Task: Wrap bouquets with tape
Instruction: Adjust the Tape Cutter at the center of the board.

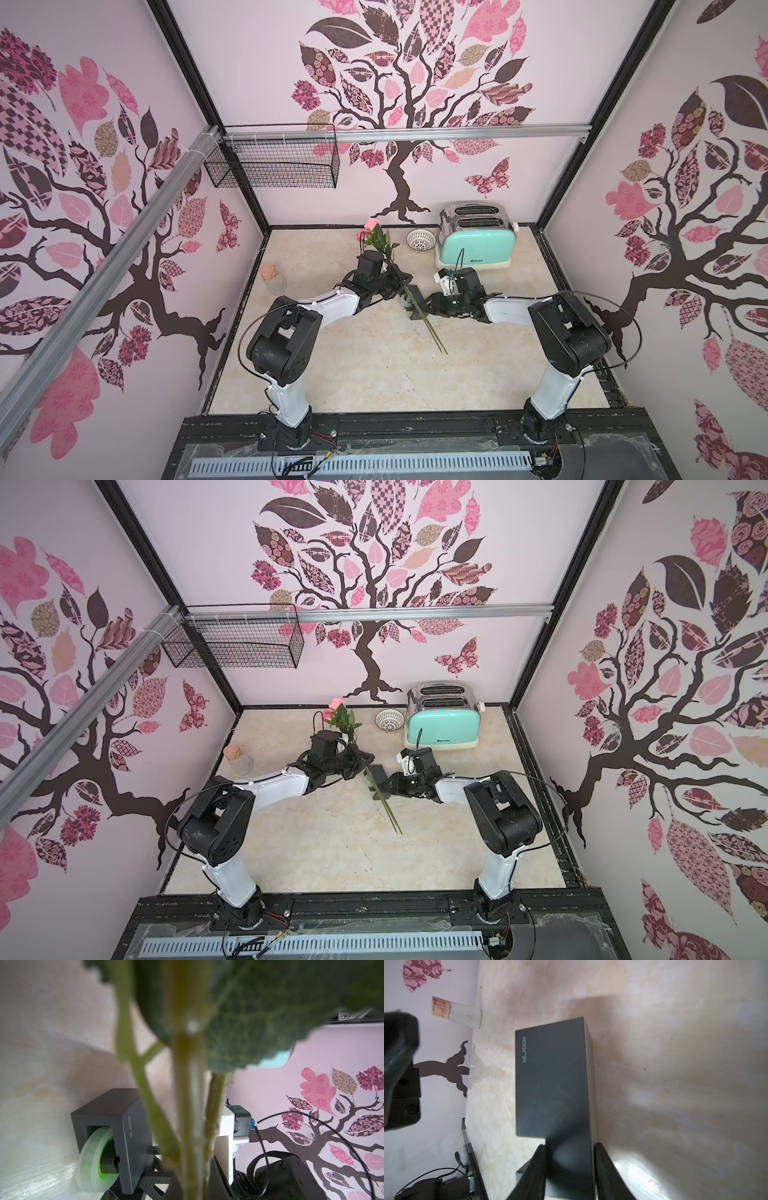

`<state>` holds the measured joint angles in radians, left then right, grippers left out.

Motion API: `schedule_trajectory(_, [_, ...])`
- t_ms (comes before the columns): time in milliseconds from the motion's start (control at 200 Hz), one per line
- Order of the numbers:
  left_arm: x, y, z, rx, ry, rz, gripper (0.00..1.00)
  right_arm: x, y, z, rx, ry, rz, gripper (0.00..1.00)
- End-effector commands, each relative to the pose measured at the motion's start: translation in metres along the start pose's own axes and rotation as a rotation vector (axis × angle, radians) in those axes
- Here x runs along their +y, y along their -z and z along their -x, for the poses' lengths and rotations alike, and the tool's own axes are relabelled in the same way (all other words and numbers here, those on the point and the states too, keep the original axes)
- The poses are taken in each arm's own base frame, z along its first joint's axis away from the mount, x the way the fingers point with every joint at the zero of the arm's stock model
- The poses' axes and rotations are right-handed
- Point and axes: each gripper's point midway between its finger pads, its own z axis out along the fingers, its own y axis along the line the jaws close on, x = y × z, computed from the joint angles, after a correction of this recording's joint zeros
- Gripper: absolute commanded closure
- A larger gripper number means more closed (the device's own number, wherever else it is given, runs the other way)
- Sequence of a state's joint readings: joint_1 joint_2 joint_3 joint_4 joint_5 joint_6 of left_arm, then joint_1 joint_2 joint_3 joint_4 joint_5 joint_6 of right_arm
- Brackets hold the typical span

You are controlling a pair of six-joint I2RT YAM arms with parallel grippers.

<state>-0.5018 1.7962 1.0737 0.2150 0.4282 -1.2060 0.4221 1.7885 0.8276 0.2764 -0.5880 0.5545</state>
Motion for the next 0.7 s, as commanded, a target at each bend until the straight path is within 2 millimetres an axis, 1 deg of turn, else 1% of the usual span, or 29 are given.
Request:
schedule_trajectory(0, [-0.028,0.004,0.01,-0.018,-0.042,-0.066,1.0,0.001,-0.003,-0.016,0.029,-0.145,0.086,0.72])
schedule_trajectory(160, [-0.03,0.003,0.009,-0.01,-0.043,-0.07,1.0,-0.013,0.004,-0.017,-0.028,-0.281,0.124,0.71])
schedule_trajectory(300, [-0.031,0.001,0.008,0.002,-0.041,-0.074,1.0,-0.007,0.008,-0.019,-0.046,-0.351,0.209,0.69])
schedule_trajectory(380, [-0.03,0.001,0.007,0.006,-0.04,-0.074,1.0,-0.009,0.011,-0.019,-0.068,-0.396,0.224,0.67])
schedule_trajectory(415, [-0.032,0.0,0.006,0.009,-0.041,-0.079,1.0,-0.01,0.012,-0.019,-0.081,-0.406,0.224,0.67])
schedule_trajectory(555, [-0.036,0.0,0.004,0.015,-0.047,-0.088,1.0,-0.015,0.014,-0.024,-0.094,-0.432,0.205,0.58])
schedule_trajectory(655, [-0.037,-0.001,0.002,0.023,-0.053,-0.089,1.0,-0.022,0.017,-0.027,-0.108,-0.448,0.166,0.58])
schedule_trajectory(690, [-0.038,-0.001,0.001,0.027,-0.055,-0.091,1.0,-0.027,0.018,-0.029,-0.116,-0.452,0.139,0.54])
